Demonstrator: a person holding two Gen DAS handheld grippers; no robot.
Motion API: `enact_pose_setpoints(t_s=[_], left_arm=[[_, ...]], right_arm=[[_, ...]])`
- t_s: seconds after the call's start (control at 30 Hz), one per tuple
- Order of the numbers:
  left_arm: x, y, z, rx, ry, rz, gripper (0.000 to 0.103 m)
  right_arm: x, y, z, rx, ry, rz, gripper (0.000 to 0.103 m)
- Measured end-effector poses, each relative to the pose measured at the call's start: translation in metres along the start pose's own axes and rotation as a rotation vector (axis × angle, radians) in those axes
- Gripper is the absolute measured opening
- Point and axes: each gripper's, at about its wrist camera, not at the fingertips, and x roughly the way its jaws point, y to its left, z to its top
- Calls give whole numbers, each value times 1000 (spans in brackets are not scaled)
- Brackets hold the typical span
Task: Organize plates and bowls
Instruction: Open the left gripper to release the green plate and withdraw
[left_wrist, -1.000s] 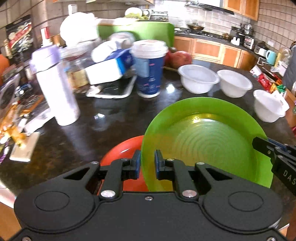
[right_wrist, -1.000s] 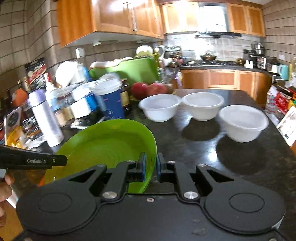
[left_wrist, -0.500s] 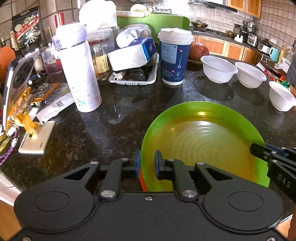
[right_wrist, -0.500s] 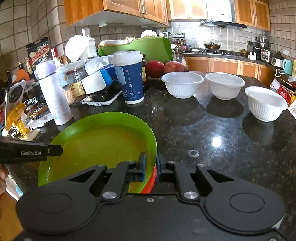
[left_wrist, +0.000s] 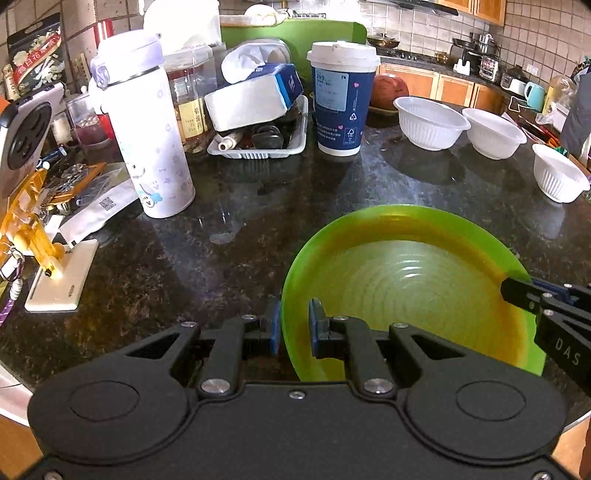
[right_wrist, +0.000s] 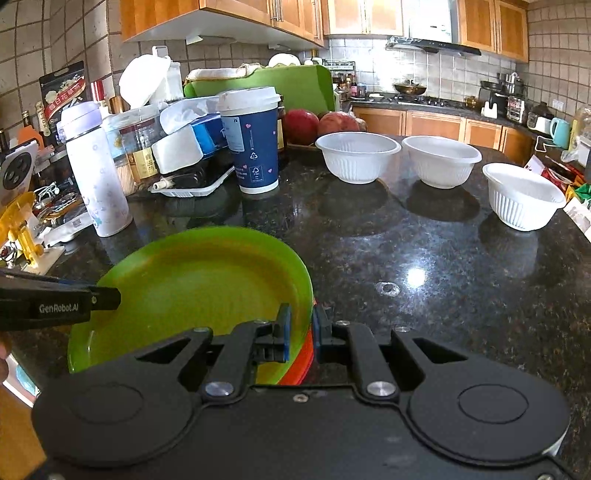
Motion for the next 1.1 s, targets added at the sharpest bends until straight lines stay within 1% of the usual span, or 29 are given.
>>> enact_pose_setpoints(t_s=[0.2,0.27,0.33,0.37,0.4,0.47,0.53,0.57,0.63,0.7,0.77,0.83,0.9,0.97,1.07,1.1], left_arm=[[2,-1,-3,23,-11,-5,20],[3,-3,-4,33,-20,0,21],[2,-4,-5,45,-29,4,22],[2,-4,-6,49,-35,8,24],[2,-4,-7,54,-42,16,30],[1,-4,-8,65,-58,27,31],[1,-3,-9,69,-66,34,31],[1,-3,-9,70,-66,33,31],[0,0,-9,64,-65,24,31],[-1,4,-9,55,-67,22,32],[-4,7,-8,46,-74,23,32],[-6,10,-7,38,-82,19,36],[-10,12,-5,29,-95,12,49],[-14,12,-3,26,-114,2,52],[-17,9,1,34,-135,-2,53],[-18,7,3,34,-142,-7,55]], right_arm=[[1,2,-3,-2,-9,-24,14],[1,3,-4,-8,-16,-30,15],[3,6,-7,-22,-9,-46,19],[3,6,-7,-22,-9,-46,20],[3,7,-9,-26,-9,-47,21],[3,9,-10,-31,-14,-55,21],[4,11,-11,-35,-17,-54,26],[4,11,-11,-32,-18,-52,27],[3,12,-11,-26,-23,-49,34],[2,13,-11,-23,-33,-52,38],[1,13,-11,-19,-38,-57,38],[0,13,-10,-15,-39,-53,39],[-2,13,-9,-7,-46,-54,40],[-6,11,-8,-1,-55,-49,40],[-11,6,-5,13,-71,-46,42],[-13,5,-4,16,-75,-46,43]])
